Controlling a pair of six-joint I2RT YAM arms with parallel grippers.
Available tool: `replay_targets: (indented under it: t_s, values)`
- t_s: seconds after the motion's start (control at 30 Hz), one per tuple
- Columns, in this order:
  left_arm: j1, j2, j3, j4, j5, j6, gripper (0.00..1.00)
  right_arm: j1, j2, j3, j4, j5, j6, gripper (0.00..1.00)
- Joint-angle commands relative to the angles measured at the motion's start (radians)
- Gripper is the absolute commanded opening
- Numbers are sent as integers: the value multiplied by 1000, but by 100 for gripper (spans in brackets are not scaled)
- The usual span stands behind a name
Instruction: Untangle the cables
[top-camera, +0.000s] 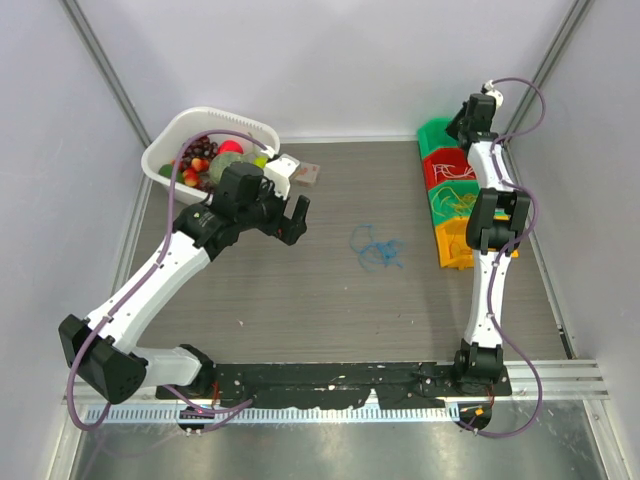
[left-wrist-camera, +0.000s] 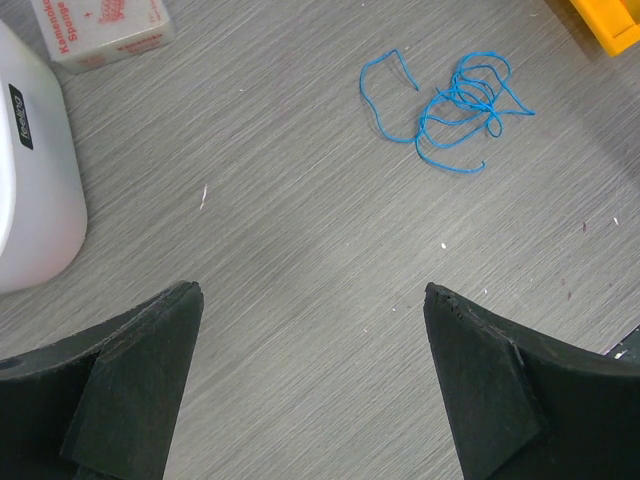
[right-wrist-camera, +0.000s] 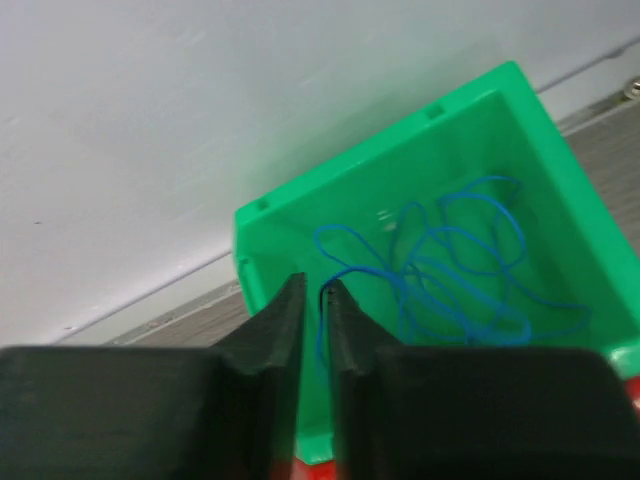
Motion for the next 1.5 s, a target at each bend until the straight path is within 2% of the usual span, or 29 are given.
replay_targets:
  t_s: [0.0,0.03,0.07,0.13,0.3,0.43,0.6,0.7,0.83,0.97,1.0,1.13,1.47]
  values:
    - [4,-20,36,-2,15,8,96,7,-7,120,-111,134,-118,27]
    - [2,-24,36,-2,18,7,96,12,-8,131,-155,144,-136,31]
    - [2,-28,36,-2,19,4,96,15,-14,135,-168,159,-142,41]
    - [2,-37,33,-2,23,-2,96,27,-34,138,-197,177,-168,51]
    - [2,-47,27,18,49,-48,96,39,-59,216,-353,245,-193,62]
    - [2,-63,16,29,62,-114,96,46,-146,165,-461,265,-165,65]
    - [2,-69,-4,40,95,-246,93,107,-382,-84,-501,240,-165,65]
    - [4,-38,-3,8,148,-327,85,231,-516,-354,-495,174,-168,65]
    - [2,-3,-10,-15,220,-418,77,329,-773,-723,-417,-17,-159,65]
    - [4,-17,-67,23,256,-539,73,372,-919,-1012,-369,-219,-159,62]
    - [2,-23,-87,43,263,-568,72,372,-938,-1079,-361,-225,-153,61]
    - [2,-57,-176,136,299,-685,68,374,-1011,-1227,-334,-215,-141,54]
    - [-6,-64,-191,141,294,-739,64,374,-956,-1313,-266,-232,-127,38]
